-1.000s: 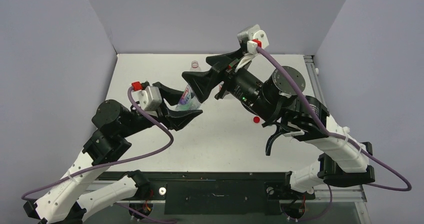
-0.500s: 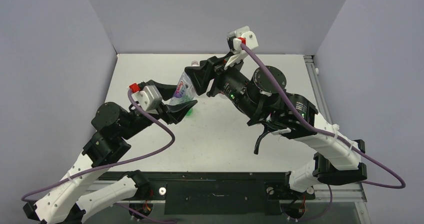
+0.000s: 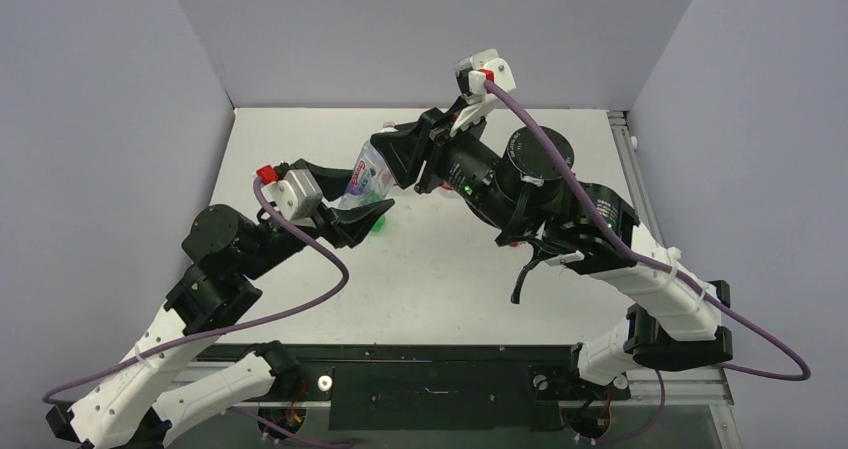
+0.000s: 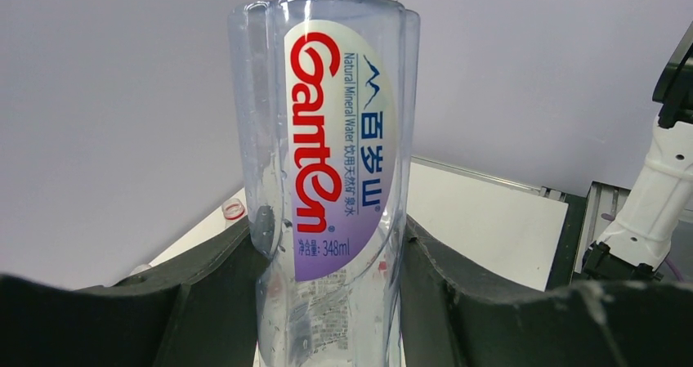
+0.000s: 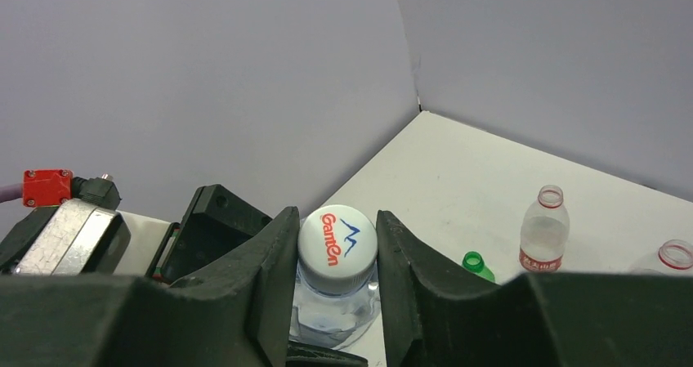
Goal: Unscrew the bottle caps
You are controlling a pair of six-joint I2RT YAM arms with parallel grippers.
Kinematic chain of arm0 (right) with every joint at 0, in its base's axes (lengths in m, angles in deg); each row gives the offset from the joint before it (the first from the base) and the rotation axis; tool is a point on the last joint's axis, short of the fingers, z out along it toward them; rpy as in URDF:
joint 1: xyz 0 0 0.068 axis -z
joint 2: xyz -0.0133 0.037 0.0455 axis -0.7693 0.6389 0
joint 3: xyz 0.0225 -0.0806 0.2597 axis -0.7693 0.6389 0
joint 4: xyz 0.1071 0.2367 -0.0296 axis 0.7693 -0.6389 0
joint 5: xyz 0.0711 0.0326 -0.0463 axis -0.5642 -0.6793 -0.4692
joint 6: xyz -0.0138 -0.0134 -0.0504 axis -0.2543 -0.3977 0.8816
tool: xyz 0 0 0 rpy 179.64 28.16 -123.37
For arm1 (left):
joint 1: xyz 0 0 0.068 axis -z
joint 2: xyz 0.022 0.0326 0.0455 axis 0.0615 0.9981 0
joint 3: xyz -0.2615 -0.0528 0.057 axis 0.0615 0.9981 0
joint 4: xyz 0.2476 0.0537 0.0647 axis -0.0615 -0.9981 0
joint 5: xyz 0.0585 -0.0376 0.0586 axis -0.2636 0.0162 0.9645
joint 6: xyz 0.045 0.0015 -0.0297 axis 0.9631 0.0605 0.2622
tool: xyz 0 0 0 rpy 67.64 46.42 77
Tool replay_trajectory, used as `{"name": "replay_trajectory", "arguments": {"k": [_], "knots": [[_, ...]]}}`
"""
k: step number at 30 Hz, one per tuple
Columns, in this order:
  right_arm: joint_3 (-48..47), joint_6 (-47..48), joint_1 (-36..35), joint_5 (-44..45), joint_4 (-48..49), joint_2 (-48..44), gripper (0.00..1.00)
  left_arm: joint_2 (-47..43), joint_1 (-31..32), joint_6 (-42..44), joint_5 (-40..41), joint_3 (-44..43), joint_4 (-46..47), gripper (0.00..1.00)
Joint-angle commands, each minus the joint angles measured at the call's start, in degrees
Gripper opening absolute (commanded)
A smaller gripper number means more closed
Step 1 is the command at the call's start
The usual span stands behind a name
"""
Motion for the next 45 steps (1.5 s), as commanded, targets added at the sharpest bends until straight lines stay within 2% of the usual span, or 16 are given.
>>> {"name": "replay_trajectory", "arguments": {"k": [1,2,4,9,16,20,22,23,24,25,26,27,28,30,37,45], "knots": [[-1.85,-1.15,1.53,-3.07,-0.13,-0.04,0.07,-0.31,0.09,-1.35,-0.47,-2.35,3.28,0.23],[-1.71,-1.06,1.62,-4.11,0.18,-0.29,0.01,-0.29,0.13,-1.49,-0.67,-2.38,3.09,0.23],[-1.03,-0.76,2.36,-7.18,1.04,-1.08,0.0,-0.26,0.14,-3.72,-1.51,-2.67,2.85,0.23],[2.51,2.24,5.1,-25.55,5.01,-4.83,0.0,0.22,0.01,-11.89,-7.99,-4.16,3.09,0.24],[10.1,1.21,9.17,-45.58,12.67,-11.53,0.0,3.24,-0.54,-24.05,-27.61,-9.09,2.95,0.24],[10.71,0.61,9.44,-52.1,13.61,-12.02,0.0,4.16,-0.92,-26.53,-31.37,-9.87,3.03,0.23],[9.73,1.01,9.36,-46.3,12.28,-11.67,0.01,4.21,-1.04,-25.65,-30.16,-9.68,3.05,0.22],[9.53,1.06,9.23,-42.22,11.08,-11.64,0.24,4.22,-1.08,-24.2,-28.67,-9.53,2.83,0.22],[9.39,1.38,8.6,-33.78,10.69,-11.74,0.38,4.18,-1.04,-23.33,-27.56,-9.44,2.59,0.22],[9.36,1.77,7.24,-29.02,10.24,-11.85,0.63,4.11,-1.03,-20.98,-25.34,-9.12,2.13,0.22],[9.54,3.03,6.23,-19.23,10.23,-12.1,0.7,4.02,-1.08,-17.72,-24.04,-8.83,1.89,0.21],[9.7,3.78,3.79,-15.11,10.81,-12.07,0.76,3.9,-1.04,-15.87,-21.65,-8.18,1.31,0.21],[9.76,4.87,2.71,-8.09,11.3,-11.76,0.78,3.59,-1.08,-12.39,-20.31,-7.75,0.97,0.21],[8.09,5.38,0.72,-2.17,10.29,-9.98,0.79,3.0,-0.97,-6.48,-17.22,-5.46,0.48,0.21],[-3.86,4.39,-0.25,2.73,-0.52,0.45,0.79,1.74,-0.83,3.3,-7.04,-1.87,1.64,0.21],[-2.87,3.53,-0.08,1.84,-0.1,0.36,0.59,1.15,-0.83,4.11,-3.16,-1.41,2.44,0.2]]}}
